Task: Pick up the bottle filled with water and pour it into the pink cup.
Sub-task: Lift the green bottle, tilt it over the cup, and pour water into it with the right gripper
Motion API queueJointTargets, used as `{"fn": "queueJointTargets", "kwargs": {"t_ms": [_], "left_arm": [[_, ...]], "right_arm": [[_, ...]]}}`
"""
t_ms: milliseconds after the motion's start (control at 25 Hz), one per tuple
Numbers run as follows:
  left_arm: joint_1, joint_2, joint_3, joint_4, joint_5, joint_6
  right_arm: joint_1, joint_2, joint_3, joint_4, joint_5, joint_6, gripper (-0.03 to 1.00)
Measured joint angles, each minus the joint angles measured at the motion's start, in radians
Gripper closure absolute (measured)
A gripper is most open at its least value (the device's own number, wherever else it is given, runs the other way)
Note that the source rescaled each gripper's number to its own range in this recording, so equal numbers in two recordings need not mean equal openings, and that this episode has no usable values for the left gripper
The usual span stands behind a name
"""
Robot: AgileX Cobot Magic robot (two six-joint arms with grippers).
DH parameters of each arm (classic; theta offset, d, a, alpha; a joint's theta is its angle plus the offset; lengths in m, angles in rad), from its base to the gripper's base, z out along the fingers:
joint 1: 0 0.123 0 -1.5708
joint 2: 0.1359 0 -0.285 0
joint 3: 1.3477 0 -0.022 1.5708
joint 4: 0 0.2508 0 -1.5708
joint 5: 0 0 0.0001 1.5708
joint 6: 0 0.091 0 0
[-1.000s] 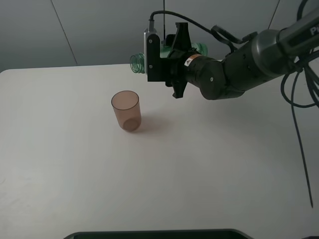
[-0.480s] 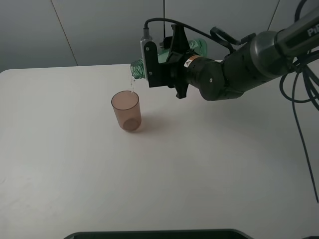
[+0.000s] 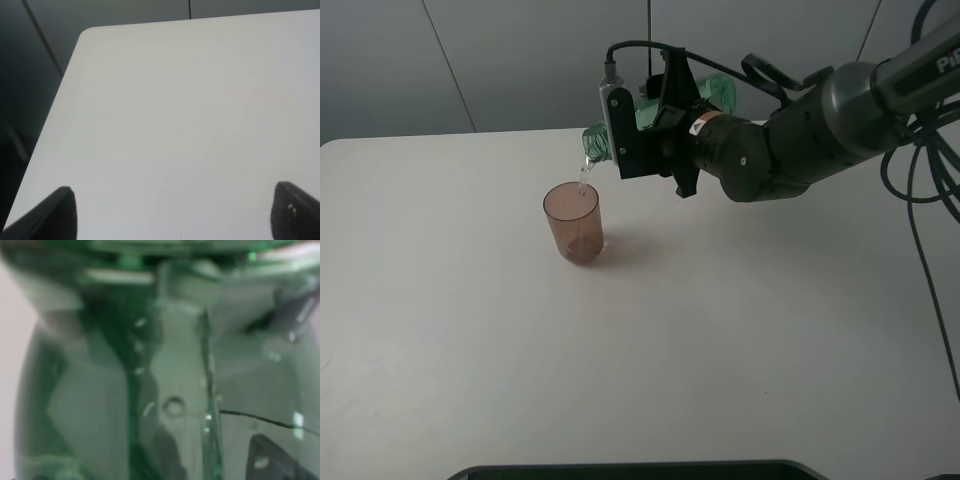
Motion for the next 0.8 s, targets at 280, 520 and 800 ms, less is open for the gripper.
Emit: {"fn": "queueJointTargets", "kwargs": {"t_ms": [280,520,800], "left_arm": [[0.000,0.000,0.000,0.000,0.000,0.000],[0.000,0.000,0.000,0.000,0.000,0.000],[0.000,0.000,0.000,0.006,0.000,-0.007]], "right_arm": [[0.000,0.000,0.000,0.000,-0.002,-0.013,0.97],[0.000,0.000,0.000,0.014,-0.006,-0.046,0.97],[0.000,0.000,0.000,0.061,-0.023,-0.071,0.97]]}}
